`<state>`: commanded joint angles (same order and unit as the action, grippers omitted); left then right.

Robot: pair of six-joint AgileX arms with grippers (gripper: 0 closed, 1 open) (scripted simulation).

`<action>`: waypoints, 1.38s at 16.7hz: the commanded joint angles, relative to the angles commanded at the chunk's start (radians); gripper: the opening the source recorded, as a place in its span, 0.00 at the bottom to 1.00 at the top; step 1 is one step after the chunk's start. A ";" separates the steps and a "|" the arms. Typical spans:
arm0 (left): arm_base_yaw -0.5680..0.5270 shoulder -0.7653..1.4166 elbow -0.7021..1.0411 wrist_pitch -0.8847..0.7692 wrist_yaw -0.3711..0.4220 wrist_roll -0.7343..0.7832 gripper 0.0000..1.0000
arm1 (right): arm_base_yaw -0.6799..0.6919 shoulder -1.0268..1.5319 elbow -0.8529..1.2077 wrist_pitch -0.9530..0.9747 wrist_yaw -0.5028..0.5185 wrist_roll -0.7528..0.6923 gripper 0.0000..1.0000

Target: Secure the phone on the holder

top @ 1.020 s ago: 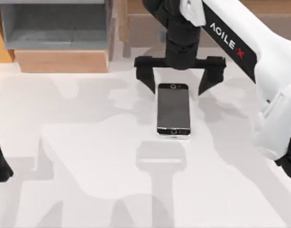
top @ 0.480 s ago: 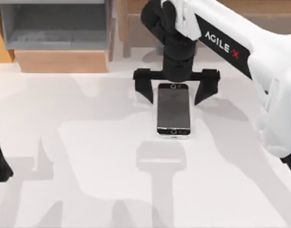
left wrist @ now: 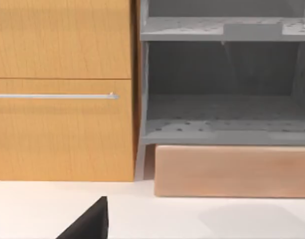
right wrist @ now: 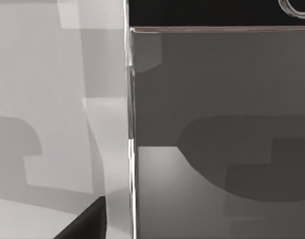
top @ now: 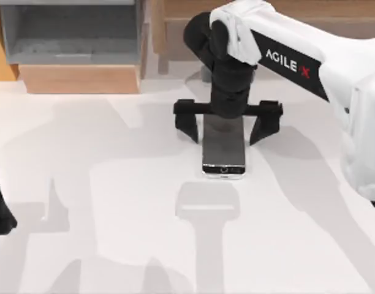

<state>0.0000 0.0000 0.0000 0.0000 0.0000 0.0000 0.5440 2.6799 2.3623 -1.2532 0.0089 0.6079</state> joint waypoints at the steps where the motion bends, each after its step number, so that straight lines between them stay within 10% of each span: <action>1: 0.000 0.000 0.000 0.000 0.000 0.000 1.00 | 0.000 0.000 0.000 0.000 0.000 0.000 1.00; 15: 0.000 0.000 0.000 0.000 0.000 0.000 1.00 | 0.000 0.000 0.000 0.000 0.000 0.000 0.02; 23: 0.000 0.000 0.000 0.000 0.000 0.000 1.00 | 0.000 0.000 0.000 0.000 0.000 0.000 0.00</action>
<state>0.0000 0.0000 0.0000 0.0000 0.0000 0.0000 0.5440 2.6799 2.3623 -1.2532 0.0089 0.6079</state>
